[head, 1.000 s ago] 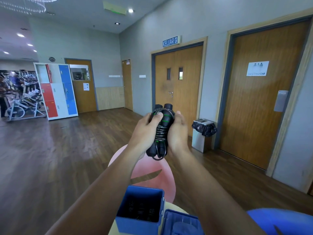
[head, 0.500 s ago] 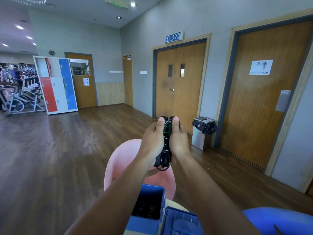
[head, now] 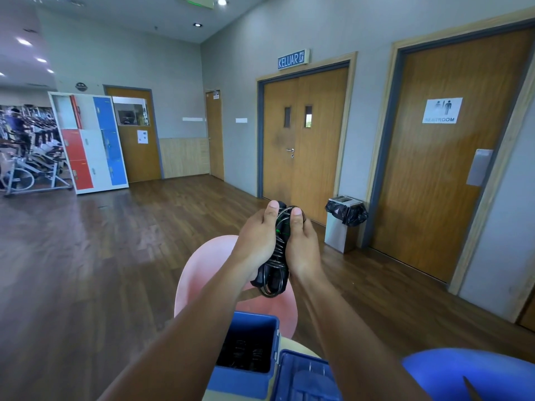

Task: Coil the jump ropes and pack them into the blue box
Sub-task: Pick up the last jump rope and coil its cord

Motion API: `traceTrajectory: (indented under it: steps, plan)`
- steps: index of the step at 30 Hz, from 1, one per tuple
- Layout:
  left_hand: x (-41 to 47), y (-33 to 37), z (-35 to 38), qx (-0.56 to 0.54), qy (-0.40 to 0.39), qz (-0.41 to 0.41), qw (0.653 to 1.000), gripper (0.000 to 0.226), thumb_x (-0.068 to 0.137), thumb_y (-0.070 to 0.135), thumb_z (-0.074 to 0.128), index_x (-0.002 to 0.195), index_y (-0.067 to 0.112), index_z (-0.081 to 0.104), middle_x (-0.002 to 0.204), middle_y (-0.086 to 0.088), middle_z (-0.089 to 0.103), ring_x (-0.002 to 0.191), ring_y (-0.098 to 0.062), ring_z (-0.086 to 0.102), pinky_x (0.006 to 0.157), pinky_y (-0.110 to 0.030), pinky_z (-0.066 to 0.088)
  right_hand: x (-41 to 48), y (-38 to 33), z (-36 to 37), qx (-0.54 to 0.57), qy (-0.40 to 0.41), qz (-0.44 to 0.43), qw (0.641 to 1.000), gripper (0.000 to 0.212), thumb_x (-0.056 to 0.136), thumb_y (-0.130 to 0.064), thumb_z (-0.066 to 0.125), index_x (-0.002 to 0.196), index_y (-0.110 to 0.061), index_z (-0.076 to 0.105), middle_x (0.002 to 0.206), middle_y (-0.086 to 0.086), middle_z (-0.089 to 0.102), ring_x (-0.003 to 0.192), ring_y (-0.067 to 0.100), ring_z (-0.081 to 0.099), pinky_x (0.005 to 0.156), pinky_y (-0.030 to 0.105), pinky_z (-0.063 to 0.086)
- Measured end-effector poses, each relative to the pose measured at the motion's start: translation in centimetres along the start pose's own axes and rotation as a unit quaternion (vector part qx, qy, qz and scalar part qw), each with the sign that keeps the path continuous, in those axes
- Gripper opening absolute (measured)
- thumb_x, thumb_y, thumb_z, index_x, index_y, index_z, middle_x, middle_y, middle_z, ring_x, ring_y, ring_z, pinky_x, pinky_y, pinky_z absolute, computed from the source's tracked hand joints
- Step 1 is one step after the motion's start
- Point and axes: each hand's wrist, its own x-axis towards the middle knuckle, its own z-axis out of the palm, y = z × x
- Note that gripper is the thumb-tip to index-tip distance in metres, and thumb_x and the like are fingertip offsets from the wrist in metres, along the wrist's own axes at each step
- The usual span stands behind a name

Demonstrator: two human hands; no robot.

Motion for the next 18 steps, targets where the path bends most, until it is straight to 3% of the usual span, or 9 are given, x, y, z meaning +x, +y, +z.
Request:
traceTrajectory:
  steps: [5, 8, 10, 15, 18]
  plan:
    - [-0.2, -0.1, 0.4, 0.02, 0.007, 0.008, 1.0, 0.037, 0.105, 0.054, 0.031, 0.089, 0.037, 0.06, 0.092, 0.014, 0.065, 0.094, -0.009, 0.063, 0.097, -0.036, 0.049, -0.2, -0.2, -0.4, 0.003, -0.004, -0.007, 1.0, 0.037, 0.102, -0.048, 0.036, 0.104, -0.023, 0.064, 0.101, 0.0, 0.072, 0.098, 0.017, 0.068, 0.095, 0.043, 0.052]
    - [-0.1, 0.2, 0.4, 0.027, 0.01, 0.038, 0.999, 0.043, 0.105, 0.055, 0.032, 0.119, 0.031, 0.065, 0.106, 0.013, 0.065, 0.107, -0.012, 0.06, 0.098, -0.033, 0.045, 0.3, -0.7, -0.5, 0.024, 0.007, 0.004, 1.0, 0.039, 0.1, -0.053, 0.038, 0.096, -0.023, 0.063, 0.097, 0.003, 0.072, 0.095, 0.019, 0.069, 0.09, 0.042, 0.054]
    - [0.1, 0.3, 0.3, 0.03, -0.005, 0.033, 0.999, 0.047, 0.104, 0.058, 0.033, 0.129, 0.03, 0.061, 0.114, 0.013, 0.062, 0.112, -0.01, 0.057, 0.096, -0.032, 0.041, 0.7, -0.6, -0.5, 0.063, 0.025, 0.02, 0.998, 0.045, 0.092, -0.062, 0.041, 0.097, -0.024, 0.065, 0.097, 0.004, 0.074, 0.095, 0.023, 0.071, 0.092, 0.048, 0.055]
    - [-0.4, -2.0, -0.4, 0.012, -0.013, -0.018, 1.0, 0.04, 0.101, 0.061, 0.038, 0.101, 0.031, 0.065, 0.102, 0.006, 0.072, 0.099, -0.013, 0.068, 0.086, -0.031, 0.05, 1.3, -0.9, -0.8, 0.159, 0.112, 0.067, 0.979, 0.044, 0.093, -0.062, 0.04, 0.103, -0.027, 0.063, 0.106, 0.005, 0.072, 0.1, 0.026, 0.069, 0.094, 0.051, 0.053]
    - [-0.6, -3.3, 0.2, -0.007, 0.004, -0.012, 1.0, 0.04, 0.103, 0.054, 0.04, 0.092, 0.025, 0.065, 0.091, 0.001, 0.072, 0.09, -0.018, 0.069, 0.084, -0.037, 0.054, 1.4, -0.8, -0.8, 0.168, 0.119, 0.099, 0.974, 0.035, 0.094, -0.057, 0.042, 0.097, -0.029, 0.063, 0.106, 0.005, 0.07, 0.098, 0.026, 0.067, 0.089, 0.046, 0.054]
